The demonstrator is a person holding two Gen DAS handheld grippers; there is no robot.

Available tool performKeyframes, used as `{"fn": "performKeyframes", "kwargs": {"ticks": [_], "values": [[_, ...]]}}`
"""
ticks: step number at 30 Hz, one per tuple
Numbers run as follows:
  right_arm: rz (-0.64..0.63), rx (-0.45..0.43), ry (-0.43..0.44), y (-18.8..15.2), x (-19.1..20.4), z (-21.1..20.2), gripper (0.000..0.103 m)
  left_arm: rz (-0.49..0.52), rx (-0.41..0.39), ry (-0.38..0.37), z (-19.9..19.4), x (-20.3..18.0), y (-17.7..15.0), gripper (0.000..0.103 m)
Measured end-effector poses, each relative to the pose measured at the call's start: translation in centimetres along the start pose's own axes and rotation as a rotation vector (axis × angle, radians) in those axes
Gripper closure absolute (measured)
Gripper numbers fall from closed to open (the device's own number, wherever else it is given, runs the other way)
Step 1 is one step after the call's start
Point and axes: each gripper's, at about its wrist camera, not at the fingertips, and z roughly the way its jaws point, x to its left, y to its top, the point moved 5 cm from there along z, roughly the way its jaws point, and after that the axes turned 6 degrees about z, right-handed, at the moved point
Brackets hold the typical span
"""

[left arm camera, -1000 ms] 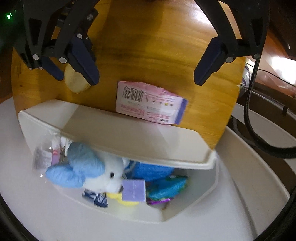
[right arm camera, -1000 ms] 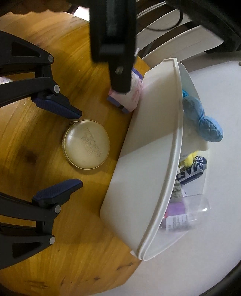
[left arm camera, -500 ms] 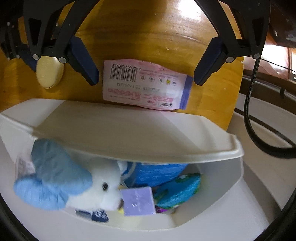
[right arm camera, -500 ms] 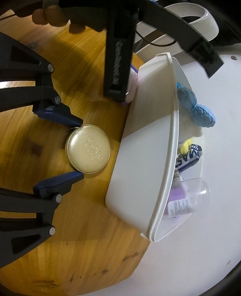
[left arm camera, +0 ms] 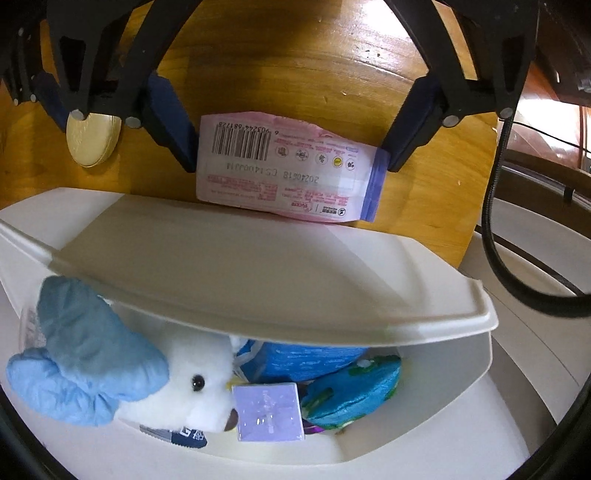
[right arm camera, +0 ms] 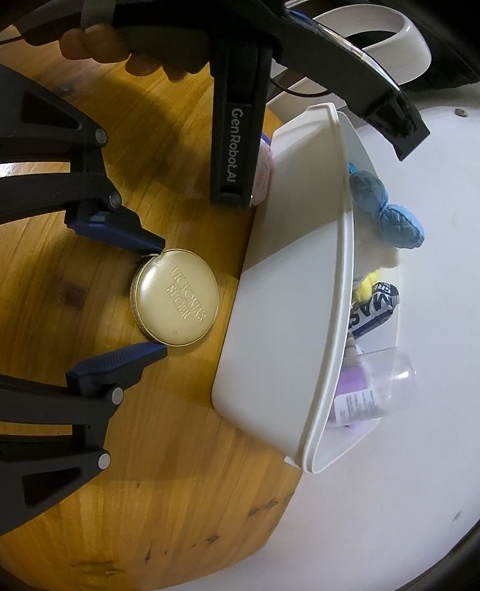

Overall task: Organize objects
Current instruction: 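Grasp the pink wipes pack with the left gripper while the right grasps the gold compact, then lift the wipes pack and gold compact up over the white tray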

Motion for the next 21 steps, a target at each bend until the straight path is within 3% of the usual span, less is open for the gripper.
{"fn": "performKeyframes", "kwargs": {"ticks": [8,13,15,16,17,21], "values": [[0.066,0.028,0.015,0.1,-1.3,-0.7,0.053,-0.024,-0.028,0.041,-2.1,0.5,-1.8,0.015],[0.12,0.018,0.016,-0.4,-2.5,-3.4,0.054,-0.039,-0.056,-0.019,-5.3,0.5,-4.0,0.015],[0.138,0.005,0.018,-0.3,-2.8,-4.6,0.062,-0.039,-0.072,-0.049,-7.0,-0.1,-4.9,0.015],[0.144,0.011,0.041,-0.3,-2.9,-5.3,0.097,-0.034,-0.081,-0.065,-7.7,0.0,-5.0,0.015],[0.151,0.019,0.041,-0.2,-3.0,-5.6,0.102,-0.026,-0.093,-0.077,-8.1,-0.5,-4.7,0.015],[0.141,-0.004,0.02,0.3,-2.7,-7.1,0.102,0.001,-0.147,-0.074,-11.5,-0.7,-5.1,0.015]]}}
